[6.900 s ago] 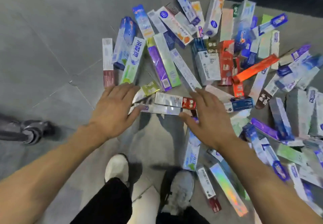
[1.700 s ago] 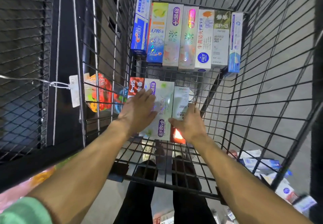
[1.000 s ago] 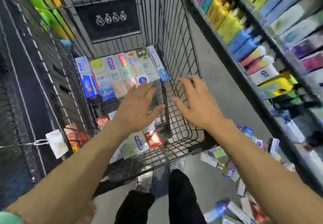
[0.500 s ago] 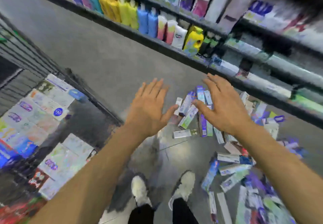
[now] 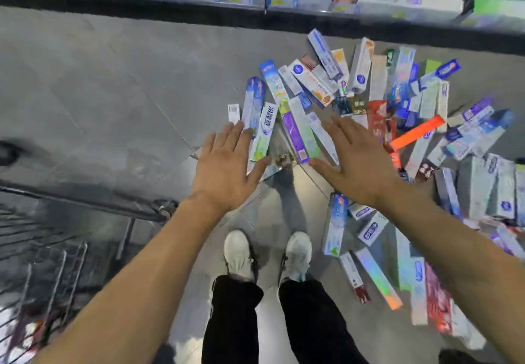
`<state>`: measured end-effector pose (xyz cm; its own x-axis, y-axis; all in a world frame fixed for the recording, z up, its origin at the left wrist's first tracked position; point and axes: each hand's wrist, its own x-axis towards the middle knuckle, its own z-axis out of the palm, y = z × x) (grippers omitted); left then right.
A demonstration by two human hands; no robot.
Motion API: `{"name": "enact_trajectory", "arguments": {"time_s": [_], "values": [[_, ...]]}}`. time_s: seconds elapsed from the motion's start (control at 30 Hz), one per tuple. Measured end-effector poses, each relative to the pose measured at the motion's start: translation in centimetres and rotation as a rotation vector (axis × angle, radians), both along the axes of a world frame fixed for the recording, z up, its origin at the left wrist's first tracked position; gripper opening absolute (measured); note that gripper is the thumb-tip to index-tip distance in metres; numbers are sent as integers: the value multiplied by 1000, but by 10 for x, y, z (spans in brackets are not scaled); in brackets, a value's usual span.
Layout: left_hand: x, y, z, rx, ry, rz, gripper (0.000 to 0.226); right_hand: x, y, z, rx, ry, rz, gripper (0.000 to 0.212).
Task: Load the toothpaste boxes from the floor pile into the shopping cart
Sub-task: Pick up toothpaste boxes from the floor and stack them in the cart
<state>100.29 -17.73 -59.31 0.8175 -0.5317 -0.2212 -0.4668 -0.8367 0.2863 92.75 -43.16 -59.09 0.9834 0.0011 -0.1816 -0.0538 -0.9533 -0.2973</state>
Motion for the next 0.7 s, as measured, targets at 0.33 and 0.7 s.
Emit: {"name": "enact_trajectory", "arguments": {"time_s": [0.33,0.7], "values": [[31,-2,-209,-46,-2,-18,67,20,6,-213,1,-2,-60,82],[31,13,-403,-195,-44,24,69,22,35,-414,-5,-79,137,78]]}}
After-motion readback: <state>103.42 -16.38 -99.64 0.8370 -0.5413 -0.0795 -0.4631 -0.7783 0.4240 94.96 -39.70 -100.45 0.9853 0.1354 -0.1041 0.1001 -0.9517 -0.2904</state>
